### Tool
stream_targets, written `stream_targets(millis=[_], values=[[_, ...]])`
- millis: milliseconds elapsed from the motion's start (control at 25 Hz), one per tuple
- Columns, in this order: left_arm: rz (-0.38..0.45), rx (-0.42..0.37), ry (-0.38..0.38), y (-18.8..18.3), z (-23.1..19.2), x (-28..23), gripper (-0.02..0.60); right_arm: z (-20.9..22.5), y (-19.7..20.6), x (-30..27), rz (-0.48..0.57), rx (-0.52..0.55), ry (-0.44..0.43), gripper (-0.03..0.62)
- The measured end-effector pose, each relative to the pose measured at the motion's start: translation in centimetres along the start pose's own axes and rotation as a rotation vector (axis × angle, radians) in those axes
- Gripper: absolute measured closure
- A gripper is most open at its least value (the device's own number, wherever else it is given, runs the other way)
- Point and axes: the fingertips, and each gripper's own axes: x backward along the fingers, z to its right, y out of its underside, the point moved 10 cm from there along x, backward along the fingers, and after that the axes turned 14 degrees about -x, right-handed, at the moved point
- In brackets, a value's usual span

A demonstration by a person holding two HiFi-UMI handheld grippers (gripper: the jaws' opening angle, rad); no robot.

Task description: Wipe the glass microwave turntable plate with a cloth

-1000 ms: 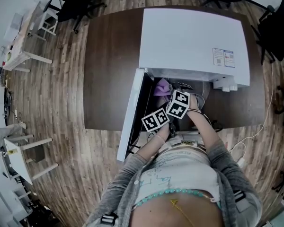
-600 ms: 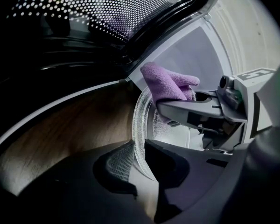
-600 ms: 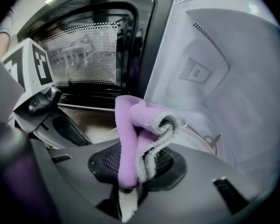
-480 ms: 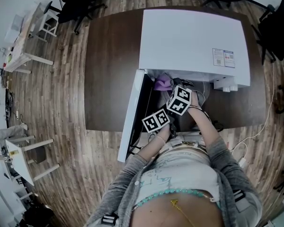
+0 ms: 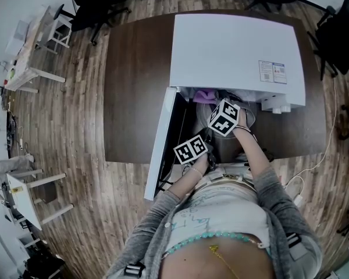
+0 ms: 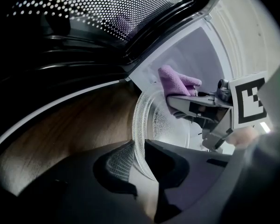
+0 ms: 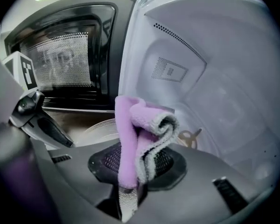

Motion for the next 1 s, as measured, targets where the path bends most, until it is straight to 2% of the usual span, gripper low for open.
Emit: stream_targets(millis=[440,1000], values=[[-0.001,0.000,0.003,0.0,0.0,0.1,0.518,1.9,0.7,0.6,0.024,-0.046,0.098,0.487],[-0.002,0.004,0.005,-0.1,-0.1,0.2,0.518,4.7,2.7,2.0,0.034,-0.166,0.199,0.487]])
